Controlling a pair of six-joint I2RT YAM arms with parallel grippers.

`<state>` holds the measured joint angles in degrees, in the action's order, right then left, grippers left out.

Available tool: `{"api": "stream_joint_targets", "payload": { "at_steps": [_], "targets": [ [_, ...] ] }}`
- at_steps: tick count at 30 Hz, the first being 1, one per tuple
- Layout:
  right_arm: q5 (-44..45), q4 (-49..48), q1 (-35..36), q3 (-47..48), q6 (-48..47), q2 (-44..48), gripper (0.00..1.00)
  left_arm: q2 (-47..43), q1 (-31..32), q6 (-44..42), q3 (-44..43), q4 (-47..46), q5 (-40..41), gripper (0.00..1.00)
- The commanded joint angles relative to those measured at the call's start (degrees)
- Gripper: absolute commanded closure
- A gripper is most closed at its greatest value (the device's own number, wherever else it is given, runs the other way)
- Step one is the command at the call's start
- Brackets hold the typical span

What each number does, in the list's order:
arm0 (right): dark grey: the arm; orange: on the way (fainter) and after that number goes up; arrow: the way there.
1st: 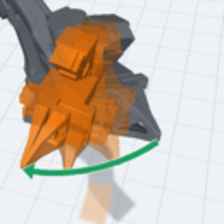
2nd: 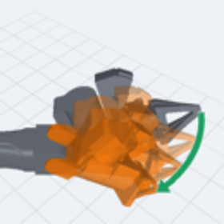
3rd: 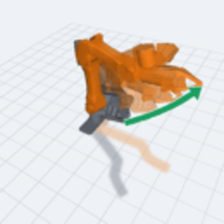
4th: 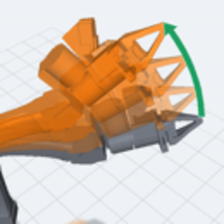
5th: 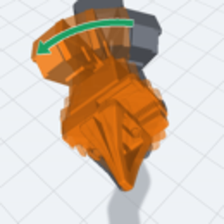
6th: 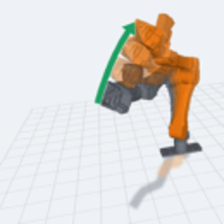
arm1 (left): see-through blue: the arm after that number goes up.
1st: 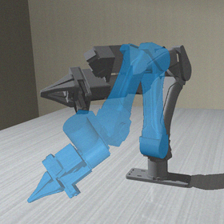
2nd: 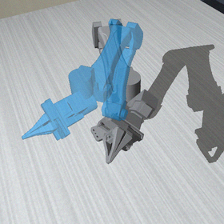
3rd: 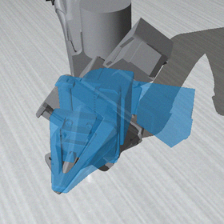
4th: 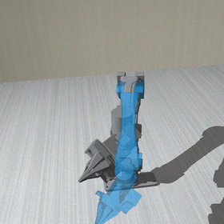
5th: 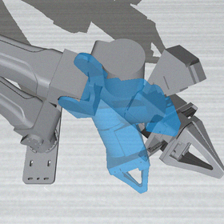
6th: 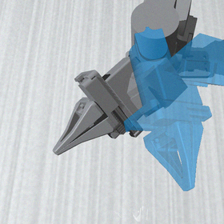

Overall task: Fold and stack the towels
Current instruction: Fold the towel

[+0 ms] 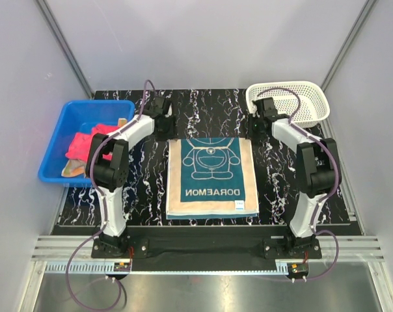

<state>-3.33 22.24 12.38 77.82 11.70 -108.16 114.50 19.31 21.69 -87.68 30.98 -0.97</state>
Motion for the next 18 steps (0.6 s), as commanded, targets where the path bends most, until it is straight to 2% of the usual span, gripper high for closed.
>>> {"api": "stream_joint_targets", "payload": {
  "at_steps": [1,4,8,12,18],
  "targets": [
    [-2.9,-2.02,-0.86,4.26,-6.78,-4.14,0.7,4.06,-2.08,-4.82,-4.34,2.59,-1.49,0.49],
    [-2.73,-0.8,-1.75,6.64,-8.53,-8.28,0.7,7.4,-3.31,-5.7,-7.15,4.43,-0.35,0.51],
    [-4.92,-0.53,-2.53,8.22,-11.08,-10.05,0.7,7.41,-3.4,-8.5,-6.72,2.16,0.01,0.5],
    [-4.84,0.78,-2.71,9.71,-11.44,-11.1,0.64,8.45,-3.49,-12.11,-7.68,2.24,-0.78,0.48],
    [-8.0,5.0,-3.33,12.7,-16.89,-13.74,0.59,8.99,-3.49,-17.47,-7.51,2.68,-4.91,0.48]
  ]
}}
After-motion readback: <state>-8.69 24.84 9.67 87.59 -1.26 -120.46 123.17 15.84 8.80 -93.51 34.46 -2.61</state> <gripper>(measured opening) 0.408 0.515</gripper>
